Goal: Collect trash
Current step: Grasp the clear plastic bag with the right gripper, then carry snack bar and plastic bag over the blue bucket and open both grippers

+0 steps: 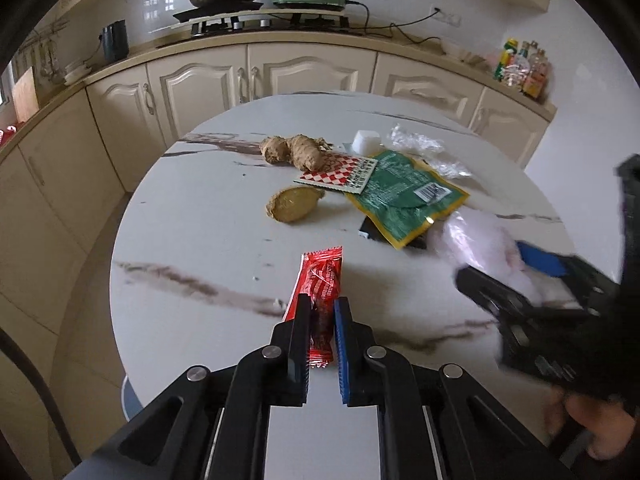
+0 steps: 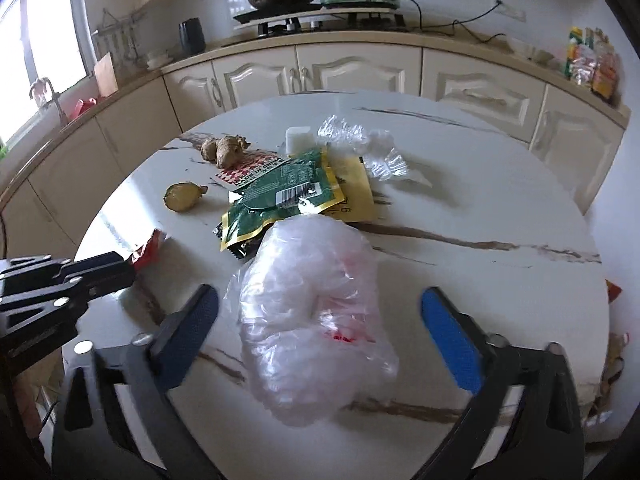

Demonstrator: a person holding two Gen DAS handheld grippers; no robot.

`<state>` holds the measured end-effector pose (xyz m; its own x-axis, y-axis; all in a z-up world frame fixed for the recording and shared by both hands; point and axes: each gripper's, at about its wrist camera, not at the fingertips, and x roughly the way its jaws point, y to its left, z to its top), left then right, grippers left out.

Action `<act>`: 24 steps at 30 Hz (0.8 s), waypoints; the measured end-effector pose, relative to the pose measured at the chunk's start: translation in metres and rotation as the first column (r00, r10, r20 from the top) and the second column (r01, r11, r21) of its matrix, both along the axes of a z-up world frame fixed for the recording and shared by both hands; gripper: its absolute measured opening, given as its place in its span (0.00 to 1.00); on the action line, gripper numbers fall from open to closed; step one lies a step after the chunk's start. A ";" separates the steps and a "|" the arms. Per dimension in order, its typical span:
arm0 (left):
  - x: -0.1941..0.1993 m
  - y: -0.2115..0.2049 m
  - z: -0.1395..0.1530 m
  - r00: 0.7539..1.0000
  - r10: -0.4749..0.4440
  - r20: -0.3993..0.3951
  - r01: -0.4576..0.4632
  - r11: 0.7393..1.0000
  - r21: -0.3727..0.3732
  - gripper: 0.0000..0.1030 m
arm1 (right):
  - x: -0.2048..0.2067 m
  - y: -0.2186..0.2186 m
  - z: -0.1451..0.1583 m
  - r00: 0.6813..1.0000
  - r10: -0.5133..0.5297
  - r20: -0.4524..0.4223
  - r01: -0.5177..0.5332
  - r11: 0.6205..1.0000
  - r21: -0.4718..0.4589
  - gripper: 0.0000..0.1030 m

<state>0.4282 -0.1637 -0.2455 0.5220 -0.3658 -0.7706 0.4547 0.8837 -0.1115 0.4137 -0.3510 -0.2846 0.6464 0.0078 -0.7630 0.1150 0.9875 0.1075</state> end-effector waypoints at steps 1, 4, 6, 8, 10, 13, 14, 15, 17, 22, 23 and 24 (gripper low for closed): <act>-0.003 0.005 0.002 1.000 -0.003 -0.006 0.003 1.000 -0.016 0.07 | 0.001 0.000 -0.003 1.000 0.006 -0.012 -0.006 1.000 0.014 0.58; -0.013 0.016 0.010 1.000 -0.006 -0.005 0.006 0.999 -0.045 0.07 | -0.004 -0.001 -0.006 1.000 0.005 -0.016 -0.004 0.999 0.034 0.58; -0.019 0.022 0.016 1.000 -0.010 0.000 0.010 0.998 -0.059 0.07 | -0.009 -0.001 -0.005 1.000 0.001 -0.014 0.000 0.999 0.035 0.56; -0.027 0.032 0.024 1.000 -0.005 0.012 0.006 0.997 -0.077 0.07 | -0.015 0.000 0.001 1.000 -0.010 0.006 0.009 0.999 0.038 0.56; -0.036 0.048 0.032 1.000 0.004 0.026 -0.001 0.995 -0.098 0.07 | -0.019 0.006 0.011 1.000 -0.004 0.025 0.003 0.999 0.042 0.56; -0.043 0.074 0.037 0.999 0.022 0.033 -0.017 0.991 -0.130 0.07 | -0.023 0.028 0.033 0.997 0.030 0.077 -0.032 0.999 0.021 0.56; -0.044 0.081 0.037 0.999 0.020 0.028 -0.016 0.990 -0.143 0.07 | -0.023 0.039 0.040 0.994 0.052 0.095 -0.054 0.998 0.018 0.56; -0.046 0.089 0.036 1.000 0.024 0.020 -0.020 0.986 -0.168 0.06 | -0.022 0.049 0.047 0.991 0.072 0.110 -0.073 0.997 0.010 0.56; -0.049 0.101 0.035 0.999 0.030 0.018 -0.026 0.982 -0.189 0.06 | -0.019 0.072 0.056 0.986 0.103 0.132 -0.102 0.995 -0.015 0.56; -0.062 0.147 0.034 0.996 0.078 0.031 -0.069 0.971 -0.228 0.06 | -0.008 0.127 0.067 0.968 0.199 0.150 -0.198 0.980 -0.023 0.56; -0.063 0.158 0.034 0.995 0.094 0.034 -0.084 0.970 -0.229 0.06 | -0.006 0.138 0.068 0.963 0.224 0.149 -0.223 0.975 -0.023 0.56; -0.065 0.171 0.033 0.993 0.115 0.037 -0.103 0.967 -0.231 0.06 | -0.003 0.154 0.068 0.955 0.257 0.147 -0.256 0.966 -0.025 0.56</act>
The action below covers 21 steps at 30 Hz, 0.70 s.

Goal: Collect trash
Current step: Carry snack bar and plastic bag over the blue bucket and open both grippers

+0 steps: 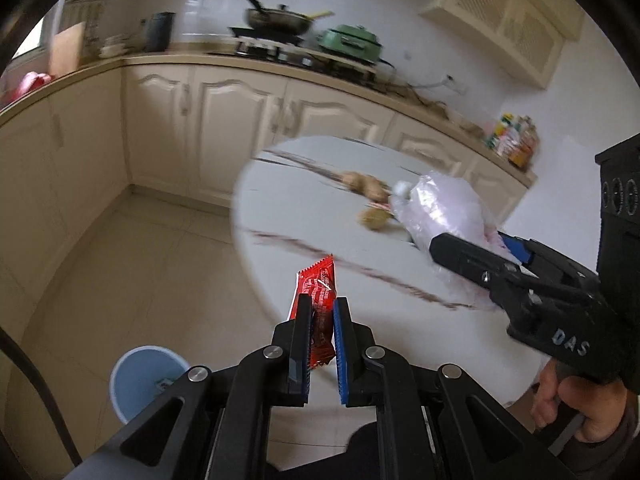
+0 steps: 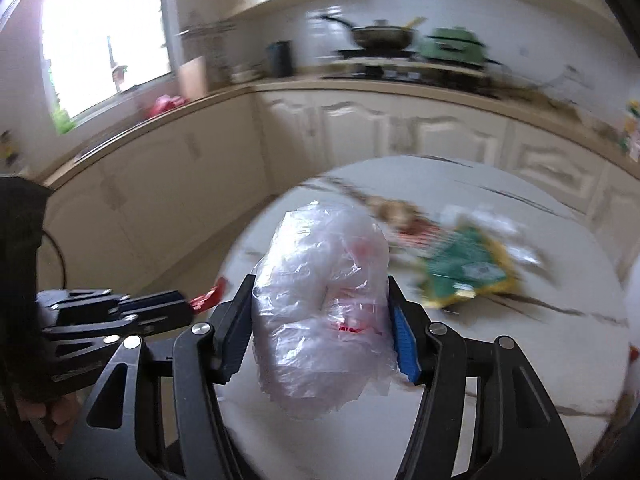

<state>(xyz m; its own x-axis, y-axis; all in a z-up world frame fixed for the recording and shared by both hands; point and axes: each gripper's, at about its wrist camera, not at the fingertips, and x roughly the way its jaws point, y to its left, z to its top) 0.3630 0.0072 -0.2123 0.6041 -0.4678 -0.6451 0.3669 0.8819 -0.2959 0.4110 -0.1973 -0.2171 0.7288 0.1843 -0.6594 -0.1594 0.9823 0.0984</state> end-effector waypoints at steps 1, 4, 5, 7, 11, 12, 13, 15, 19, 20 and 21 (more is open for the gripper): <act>-0.002 0.019 -0.002 0.999 0.033 0.005 -0.033 0.999 -0.001 0.06 | 0.004 0.020 0.000 0.999 0.040 0.002 -0.040 0.999 -0.004 0.56; -0.001 0.067 -0.014 0.991 0.136 -0.012 -0.136 0.991 0.011 0.06 | 0.018 0.076 -0.010 0.988 0.157 -0.011 -0.157 0.988 -0.012 0.56; 0.000 0.081 -0.020 0.985 0.168 -0.024 -0.168 0.986 0.016 0.06 | 0.022 0.090 -0.015 0.982 0.187 -0.017 -0.187 0.982 -0.013 0.56; 0.004 0.111 -0.034 0.970 0.236 -0.053 -0.234 0.972 0.032 0.06 | 0.034 0.126 -0.030 0.966 0.253 -0.043 -0.254 0.967 -0.013 0.56; 0.013 0.155 -0.077 0.933 0.336 -0.130 -0.328 0.941 0.083 0.06 | 0.060 0.188 -0.071 0.928 0.352 -0.124 -0.356 0.934 -0.009 0.56; 0.017 0.162 -0.088 0.924 0.350 -0.155 -0.339 0.936 0.092 0.06 | 0.065 0.201 -0.084 0.919 0.367 -0.145 -0.372 0.928 -0.010 0.56; 0.022 0.170 -0.104 0.910 0.369 -0.188 -0.355 0.929 0.105 0.06 | 0.073 0.215 -0.101 0.909 0.377 -0.175 -0.385 0.923 -0.012 0.56; 0.032 0.179 -0.126 0.895 0.379 -0.235 -0.360 0.925 0.120 0.06 | 0.089 0.232 -0.131 0.895 0.382 -0.231 -0.395 0.918 -0.013 0.56; 0.053 0.198 -0.180 0.853 0.386 -0.351 -0.367 0.922 0.123 0.06 | 0.110 0.257 -0.188 0.863 0.383 -0.330 -0.412 0.911 -0.022 0.56; 0.058 0.201 -0.189 0.845 0.387 -0.369 -0.370 0.921 0.120 0.06 | 0.114 0.262 -0.202 0.850 0.386 -0.358 -0.417 0.909 -0.010 0.56; 0.064 0.205 -0.198 0.835 0.391 -0.388 -0.375 0.919 0.118 0.06 | 0.119 0.265 -0.215 0.841 0.383 -0.381 -0.414 0.910 0.000 0.56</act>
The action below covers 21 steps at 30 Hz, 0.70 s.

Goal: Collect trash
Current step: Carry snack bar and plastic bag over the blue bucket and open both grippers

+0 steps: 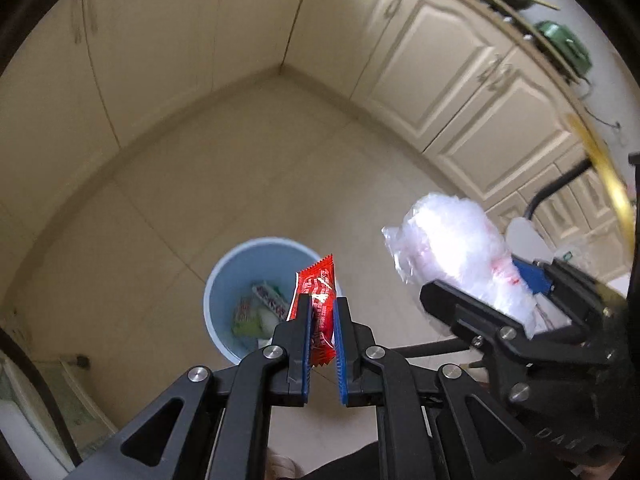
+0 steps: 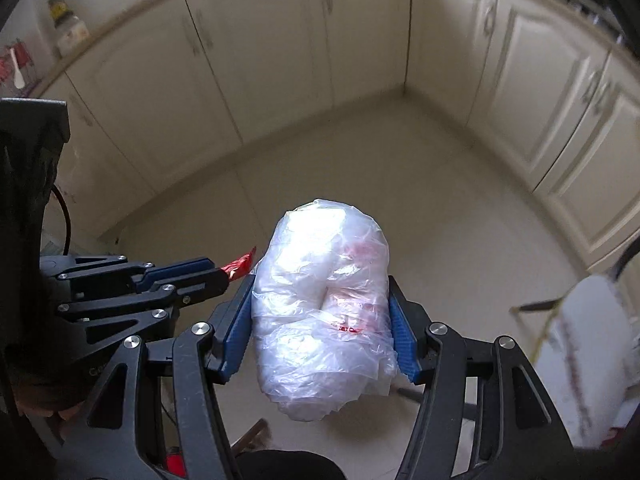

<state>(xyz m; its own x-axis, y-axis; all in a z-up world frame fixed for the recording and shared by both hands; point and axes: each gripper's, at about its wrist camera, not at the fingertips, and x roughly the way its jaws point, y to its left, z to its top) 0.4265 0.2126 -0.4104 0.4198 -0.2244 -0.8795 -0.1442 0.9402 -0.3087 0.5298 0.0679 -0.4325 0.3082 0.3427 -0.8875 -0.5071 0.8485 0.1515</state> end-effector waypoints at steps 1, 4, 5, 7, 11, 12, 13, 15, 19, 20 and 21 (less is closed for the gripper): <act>0.008 0.002 -0.013 1.000 0.002 -0.031 -0.002 1.000 0.000 0.06 | 0.004 0.003 -0.013 1.000 -0.005 -0.021 0.004 1.000 -0.016 0.56; 0.030 0.008 -0.040 0.997 0.010 -0.078 -0.011 1.000 -0.006 0.07 | 0.016 0.011 -0.046 0.997 -0.010 -0.079 0.008 1.000 -0.028 0.56; 0.034 0.011 -0.045 0.996 0.020 -0.085 -0.021 1.000 -0.008 0.07 | 0.019 0.012 -0.053 0.996 -0.012 -0.092 0.009 1.000 -0.029 0.56; 0.042 0.015 -0.051 0.996 0.035 -0.082 -0.035 0.999 0.002 0.14 | 0.026 0.014 -0.066 0.991 -0.012 -0.133 0.012 1.000 -0.002 0.57; 0.064 0.020 -0.062 0.991 0.060 -0.118 -0.055 0.998 0.042 0.38 | 0.034 0.017 -0.084 0.987 -0.023 -0.159 0.024 1.000 0.009 0.57; 0.064 0.024 -0.062 0.991 0.071 -0.114 -0.066 0.997 0.043 0.41 | 0.035 0.019 -0.087 0.986 -0.023 -0.167 0.025 1.000 0.009 0.57; 0.068 0.020 -0.058 0.991 0.079 -0.112 -0.074 0.996 0.046 0.41 | 0.033 0.019 -0.088 0.985 -0.022 -0.169 0.024 1.000 0.010 0.58; 0.064 0.025 -0.054 0.990 0.105 -0.096 -0.101 0.994 0.045 0.42 | 0.037 0.015 -0.088 0.984 -0.015 -0.178 0.020 0.999 0.027 0.60; 0.047 0.028 -0.035 0.987 0.140 -0.080 -0.133 0.987 0.093 0.42 | 0.040 0.018 -0.081 0.983 -0.006 -0.182 0.014 0.999 0.046 0.66; 0.044 0.028 -0.027 0.986 0.147 -0.073 -0.140 0.986 0.094 0.42 | 0.039 0.019 -0.077 0.985 -0.003 -0.173 0.012 0.999 0.052 0.66; 0.038 0.027 -0.019 0.985 0.158 -0.063 -0.151 0.984 0.096 0.42 | 0.039 0.021 -0.074 0.986 -0.003 -0.165 0.012 0.998 0.056 0.67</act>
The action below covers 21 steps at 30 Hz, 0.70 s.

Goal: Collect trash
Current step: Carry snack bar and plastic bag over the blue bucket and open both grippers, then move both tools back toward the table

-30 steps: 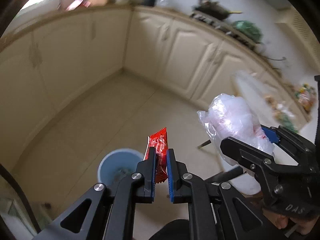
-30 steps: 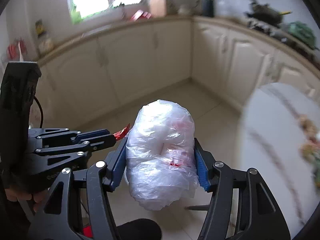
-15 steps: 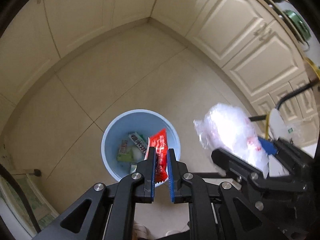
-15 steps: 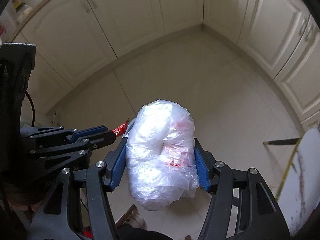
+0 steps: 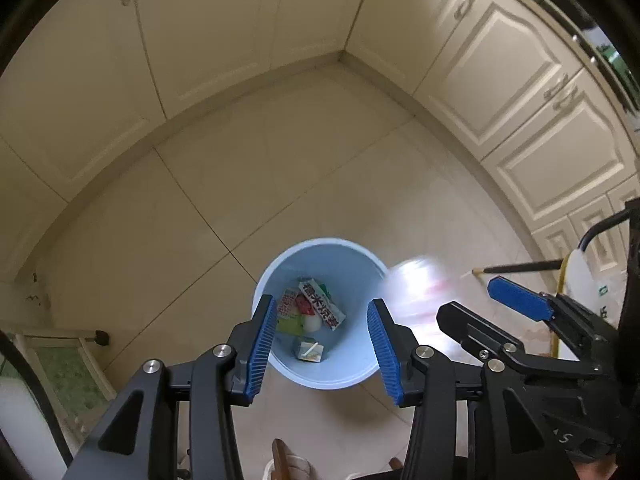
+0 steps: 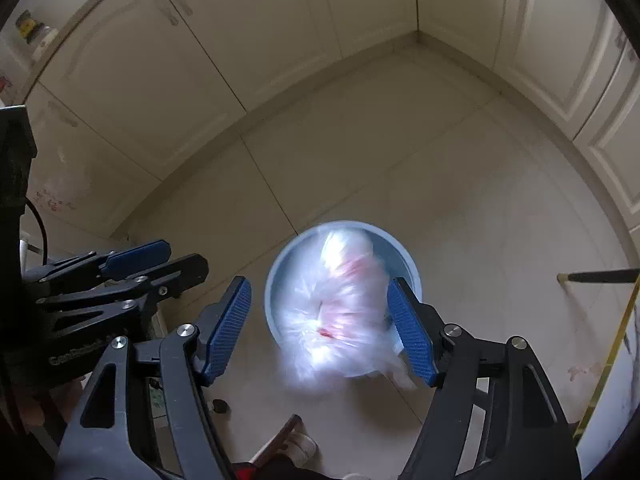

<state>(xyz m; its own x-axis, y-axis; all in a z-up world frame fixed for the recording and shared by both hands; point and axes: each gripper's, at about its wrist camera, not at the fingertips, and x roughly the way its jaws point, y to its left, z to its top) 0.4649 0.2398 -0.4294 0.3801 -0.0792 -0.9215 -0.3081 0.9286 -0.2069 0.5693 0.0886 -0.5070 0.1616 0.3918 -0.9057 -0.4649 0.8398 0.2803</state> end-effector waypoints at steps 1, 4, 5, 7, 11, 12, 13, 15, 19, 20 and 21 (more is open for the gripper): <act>-0.004 -0.002 0.010 1.000 0.007 0.016 -0.007 1.000 0.008 0.42 | -0.001 0.001 0.006 1.000 -0.002 0.012 0.002 1.000 0.003 0.71; -0.016 -0.008 0.039 0.997 0.023 0.077 -0.025 0.999 0.036 0.42 | -0.003 0.001 0.031 0.998 -0.015 0.063 0.014 1.000 0.008 0.82; -0.022 -0.011 0.054 0.993 0.028 0.112 -0.033 0.998 0.045 0.43 | -0.006 0.000 0.044 0.996 -0.023 0.092 0.022 1.000 0.011 0.84; -0.035 -0.021 0.083 0.983 0.028 0.181 -0.042 0.996 0.073 0.43 | -0.013 -0.005 0.070 0.989 -0.035 0.141 0.032 0.999 0.021 0.88; -0.069 -0.048 0.147 0.938 0.032 0.345 -0.081 0.988 0.129 0.54 | -0.042 -0.020 0.143 0.956 -0.070 0.283 0.055 0.997 0.058 0.95; -0.078 -0.058 0.162 0.921 0.027 0.388 -0.086 0.987 0.136 0.58 | -0.046 -0.024 0.156 0.948 -0.077 0.308 0.060 0.996 0.064 0.95; -0.089 -0.068 0.180 0.897 0.019 0.441 -0.091 0.985 0.143 0.61 | -0.057 -0.032 0.179 0.933 -0.088 0.349 0.062 0.994 0.085 0.97; -0.111 -0.096 0.209 0.851 0.000 0.526 -0.113 0.977 0.182 0.76 | -0.078 -0.046 0.217 0.902 -0.108 0.418 0.067 0.992 0.111 1.00; -0.156 -0.157 0.254 0.753 -0.054 0.656 -0.146 0.958 0.246 0.91 | -0.124 -0.082 0.290 0.805 -0.152 0.573 0.087 0.986 0.139 1.00; -0.167 -0.172 0.262 0.737 -0.059 0.674 -0.157 0.954 0.255 0.92 | -0.135 -0.089 0.305 0.779 -0.160 0.606 0.091 0.985 0.143 1.00; -0.177 -0.187 0.269 0.719 -0.065 0.692 -0.174 0.947 0.269 0.94 | -0.150 -0.098 0.320 0.753 -0.171 0.636 0.095 0.984 0.152 1.00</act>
